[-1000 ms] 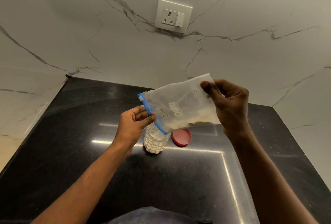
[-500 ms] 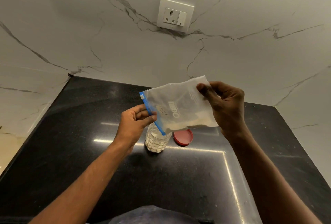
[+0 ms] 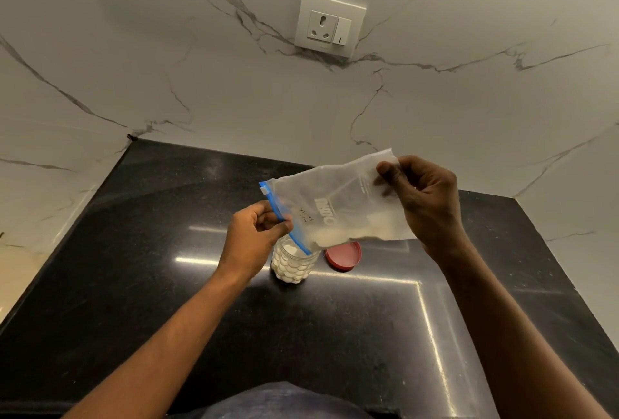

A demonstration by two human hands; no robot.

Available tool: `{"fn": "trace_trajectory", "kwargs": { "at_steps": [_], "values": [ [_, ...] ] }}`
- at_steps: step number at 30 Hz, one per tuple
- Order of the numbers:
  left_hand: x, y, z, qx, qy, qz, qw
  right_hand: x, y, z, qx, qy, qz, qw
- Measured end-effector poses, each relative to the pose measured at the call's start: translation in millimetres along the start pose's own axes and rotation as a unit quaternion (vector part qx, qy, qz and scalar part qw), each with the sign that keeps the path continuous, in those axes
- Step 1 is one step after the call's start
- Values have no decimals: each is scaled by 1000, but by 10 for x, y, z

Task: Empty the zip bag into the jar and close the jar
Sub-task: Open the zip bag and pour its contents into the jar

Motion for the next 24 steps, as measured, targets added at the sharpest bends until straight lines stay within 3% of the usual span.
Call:
{"fn": "trace_trajectory", "kwargs": {
  "at_steps": [5,8,11,16,21,24],
  "values": [
    [164,22,-45,46,-115,12,992,50,-9,-44,-20,10,-9,1000],
    [602,49,-161,126,-252,175,943,38,-14,-22,-21,6,-15,1000],
    [1088,-4,-20,77,-348,304,883,42,-8,13,-18,5,-11,1000],
    [1294,-215,281,-36,-316,284,905,17,13,2,-29,-21,-10,999],
    [1168,-231,224,-10,-267,263,927,241,160,-177,-124,1,105,987],
    [1163,-223,190,-2,-253,261,931,412,289,-280,-115,35,144,982]
  ]
}}
Point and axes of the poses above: each hand's wrist, its own y-axis away from the middle knuckle, its own z-axis out of the palm, x = y × z, the point moved 4 cm from there along -y, towards the middle knuckle, and after that the axes turned 12 degrees about -y, right-handed, at the moved point
